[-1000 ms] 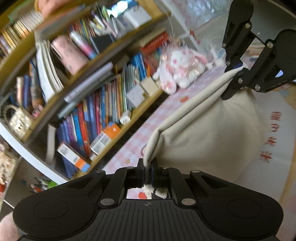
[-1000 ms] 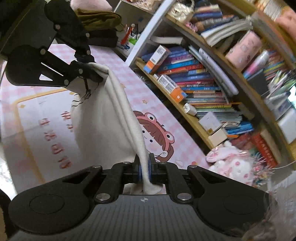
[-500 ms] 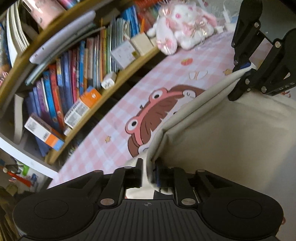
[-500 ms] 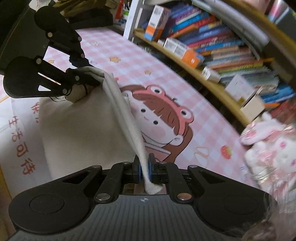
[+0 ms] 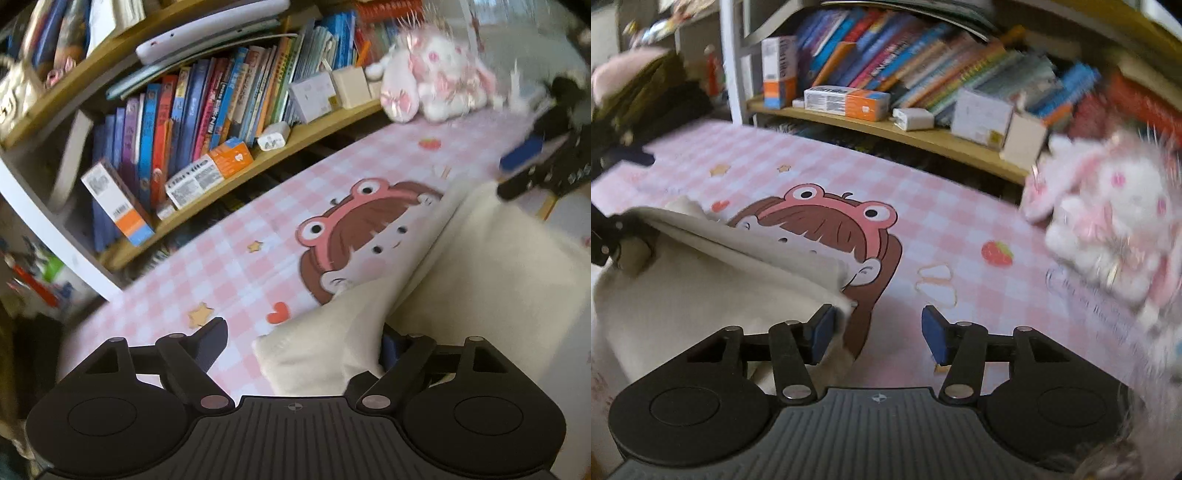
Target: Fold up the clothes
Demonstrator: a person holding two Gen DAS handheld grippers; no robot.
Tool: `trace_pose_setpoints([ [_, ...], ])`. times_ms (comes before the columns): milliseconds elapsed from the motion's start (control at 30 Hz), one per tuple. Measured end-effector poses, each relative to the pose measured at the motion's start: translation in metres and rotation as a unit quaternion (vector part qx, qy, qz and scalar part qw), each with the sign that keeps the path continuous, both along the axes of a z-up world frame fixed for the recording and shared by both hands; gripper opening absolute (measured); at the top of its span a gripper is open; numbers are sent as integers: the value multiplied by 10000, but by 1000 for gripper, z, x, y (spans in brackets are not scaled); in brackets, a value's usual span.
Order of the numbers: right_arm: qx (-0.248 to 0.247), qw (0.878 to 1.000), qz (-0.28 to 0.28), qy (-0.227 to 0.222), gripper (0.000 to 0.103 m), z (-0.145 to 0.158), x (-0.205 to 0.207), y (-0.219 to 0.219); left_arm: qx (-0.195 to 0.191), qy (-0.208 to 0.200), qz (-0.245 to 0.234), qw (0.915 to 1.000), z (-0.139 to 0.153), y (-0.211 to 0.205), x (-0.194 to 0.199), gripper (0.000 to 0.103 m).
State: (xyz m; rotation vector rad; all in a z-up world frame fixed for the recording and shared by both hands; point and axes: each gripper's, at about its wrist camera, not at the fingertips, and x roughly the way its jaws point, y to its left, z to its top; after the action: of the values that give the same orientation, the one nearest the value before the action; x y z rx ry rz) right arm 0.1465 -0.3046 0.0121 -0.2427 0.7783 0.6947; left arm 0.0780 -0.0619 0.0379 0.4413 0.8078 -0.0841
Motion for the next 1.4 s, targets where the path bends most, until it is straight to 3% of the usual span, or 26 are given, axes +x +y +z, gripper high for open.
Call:
trace_pose_setpoints([
  [267,645,9974,268,166,44,13,-20,10,153,269,8,9995,-11,-10,20,84],
  [533,343,9986,265,318,44,-12,-14,45,569,442,-244,9971,-30,-41,31,92],
  [700,185,9991,228,292,44,-20,-15,50,720,268,-674,9948,-20,-65,22,92],
  [833,146,9993,209,280,44,-23,-14,50,706,-129,-955,9928,4,-73,6,92],
  [933,151,9994,168,268,44,-24,-13,50,267,-604,-733,9951,29,-60,-5,92],
  [1067,148,9996,-218,129,39,-21,-11,43,-360,-971,23,9946,47,-25,-12,92],
  [1167,89,9972,-739,-65,38,-19,-8,29,-712,-903,652,9912,42,2,-18,91],
  [1300,448,9919,-1168,211,39,-12,-7,-2,-1401,-719,1201,9802,26,25,-30,91],
  [1400,874,9880,-1172,499,39,-4,-14,-16,-1834,-625,1368,9715,12,31,-36,86],
])
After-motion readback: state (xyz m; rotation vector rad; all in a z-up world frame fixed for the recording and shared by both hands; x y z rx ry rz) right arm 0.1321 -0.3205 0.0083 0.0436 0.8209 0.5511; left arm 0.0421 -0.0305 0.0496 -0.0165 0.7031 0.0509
